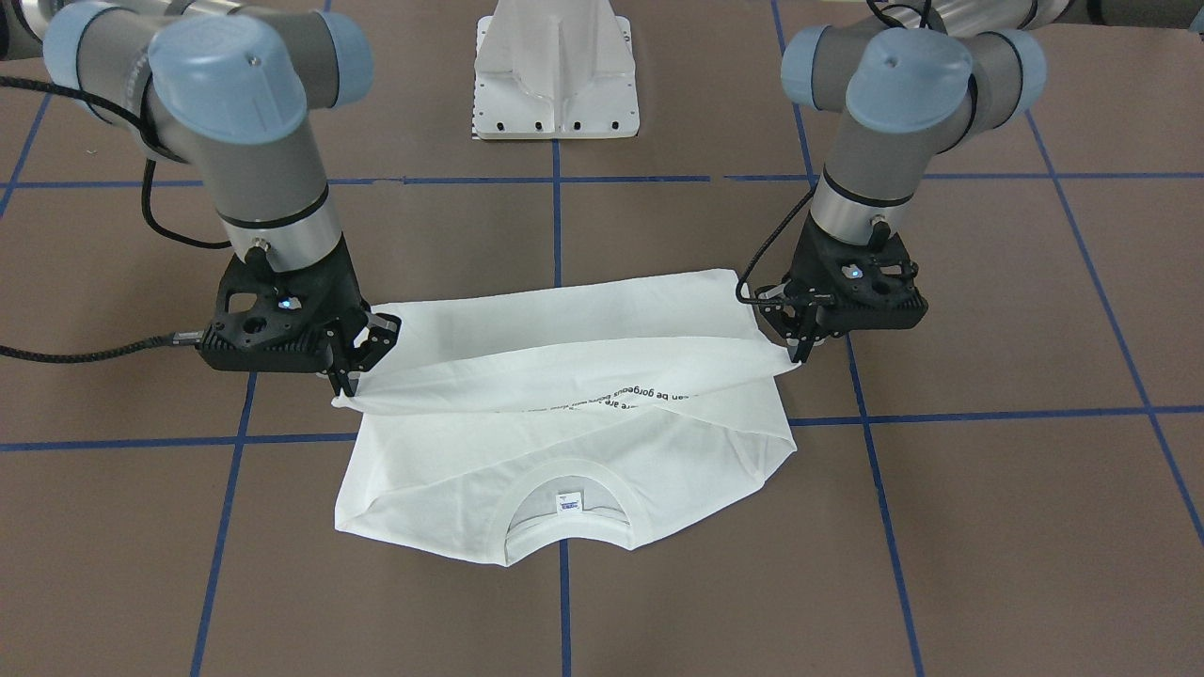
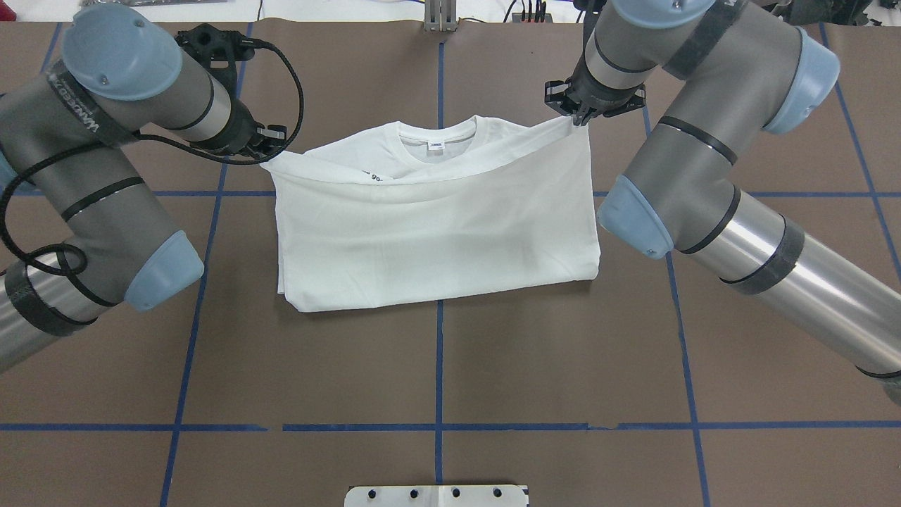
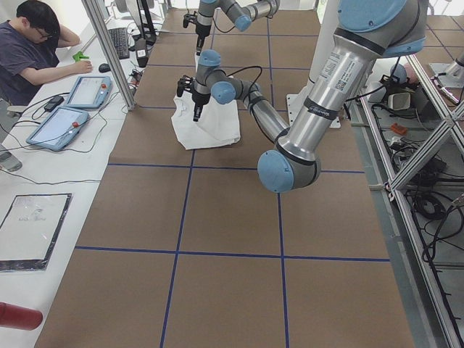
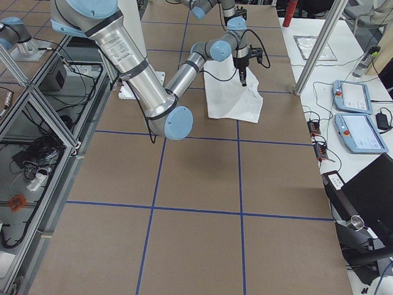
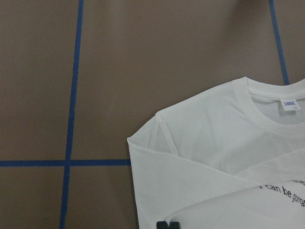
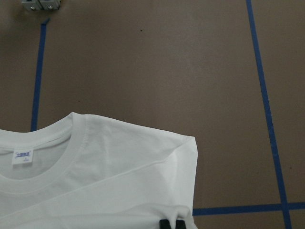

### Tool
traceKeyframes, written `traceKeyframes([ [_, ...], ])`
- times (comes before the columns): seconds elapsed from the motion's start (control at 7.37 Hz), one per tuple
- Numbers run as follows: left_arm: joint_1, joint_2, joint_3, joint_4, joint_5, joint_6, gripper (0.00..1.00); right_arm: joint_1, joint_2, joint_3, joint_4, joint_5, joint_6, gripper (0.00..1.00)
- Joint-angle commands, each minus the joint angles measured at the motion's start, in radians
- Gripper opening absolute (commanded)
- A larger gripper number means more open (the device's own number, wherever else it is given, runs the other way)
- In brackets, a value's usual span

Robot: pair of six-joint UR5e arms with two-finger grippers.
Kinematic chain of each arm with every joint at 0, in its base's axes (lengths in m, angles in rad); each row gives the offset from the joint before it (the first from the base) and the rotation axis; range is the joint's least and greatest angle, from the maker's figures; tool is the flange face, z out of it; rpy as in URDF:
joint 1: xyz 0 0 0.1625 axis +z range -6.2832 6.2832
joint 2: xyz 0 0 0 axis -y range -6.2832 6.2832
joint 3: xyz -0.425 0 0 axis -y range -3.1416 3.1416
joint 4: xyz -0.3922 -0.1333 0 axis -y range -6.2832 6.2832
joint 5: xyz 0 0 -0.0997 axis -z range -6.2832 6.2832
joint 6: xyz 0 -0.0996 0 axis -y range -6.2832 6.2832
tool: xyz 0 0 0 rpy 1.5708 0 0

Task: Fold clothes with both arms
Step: 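Lower the hem onto the collar and open both grippers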

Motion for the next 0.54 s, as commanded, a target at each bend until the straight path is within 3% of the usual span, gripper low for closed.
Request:
traceKeyframes([
  [0.0, 0.002, -0.004, 0.096, -0.086, 0.0, 0.002, 0.0, -0.011, 0.002, -0.156, 0.11, -0.016, -0.02, 0.0],
  [0.41, 0.034, -0.007, 0.15, -0.136, 0.0, 0.002, 0.0, -0.062, 0.002, -0.183, 0.117, -0.041, -0.021, 0.0],
])
